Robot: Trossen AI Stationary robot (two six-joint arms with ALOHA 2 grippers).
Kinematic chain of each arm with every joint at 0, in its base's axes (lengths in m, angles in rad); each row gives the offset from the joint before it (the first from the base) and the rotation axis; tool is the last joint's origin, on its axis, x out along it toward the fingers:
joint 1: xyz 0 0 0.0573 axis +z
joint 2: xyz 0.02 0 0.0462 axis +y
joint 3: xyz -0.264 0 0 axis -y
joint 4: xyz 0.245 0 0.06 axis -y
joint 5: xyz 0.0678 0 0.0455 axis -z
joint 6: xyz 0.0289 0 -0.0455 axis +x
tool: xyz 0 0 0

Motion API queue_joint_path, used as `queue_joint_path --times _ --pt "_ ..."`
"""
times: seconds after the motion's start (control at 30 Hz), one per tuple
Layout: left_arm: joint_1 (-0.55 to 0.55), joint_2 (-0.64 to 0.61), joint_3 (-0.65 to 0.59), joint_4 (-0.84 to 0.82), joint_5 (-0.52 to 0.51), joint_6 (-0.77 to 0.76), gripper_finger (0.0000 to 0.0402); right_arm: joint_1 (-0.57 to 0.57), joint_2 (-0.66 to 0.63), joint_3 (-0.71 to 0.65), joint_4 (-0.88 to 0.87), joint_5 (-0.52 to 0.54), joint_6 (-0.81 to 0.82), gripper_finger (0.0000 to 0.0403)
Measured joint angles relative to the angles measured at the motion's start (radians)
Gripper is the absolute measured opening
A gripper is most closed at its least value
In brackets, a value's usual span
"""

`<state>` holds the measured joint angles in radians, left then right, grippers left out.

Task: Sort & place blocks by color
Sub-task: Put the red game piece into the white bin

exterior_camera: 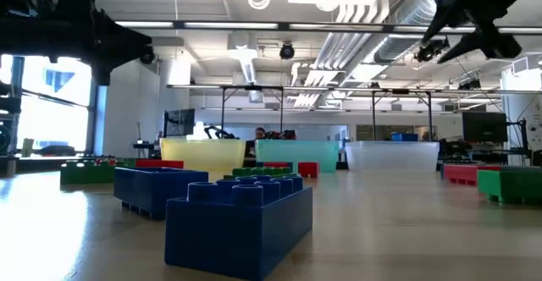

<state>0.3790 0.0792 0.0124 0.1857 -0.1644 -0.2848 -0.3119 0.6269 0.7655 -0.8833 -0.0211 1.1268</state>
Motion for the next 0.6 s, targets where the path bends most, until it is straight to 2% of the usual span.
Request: queue_joint_path --times 0.13,0.3,0.6 --pt "0.000 0.000 0.000 -0.001 -0.009 0.000 0.0103 0.000 0.088 -0.011 -0.039 -0.078 0.126 0.0202" --pt "0.000 0.000 0.000 -0.001 -0.009 0.000 0.0103 0.000 0.187 -0.014 -0.073 -0.161 0.178 0.0202" --pt "0.000 0.000 0.000 -0.001 -0.007 -0.001 0.0103 0.043 0.339 -0.015 -0.081 -0.120 0.246 0.0202"
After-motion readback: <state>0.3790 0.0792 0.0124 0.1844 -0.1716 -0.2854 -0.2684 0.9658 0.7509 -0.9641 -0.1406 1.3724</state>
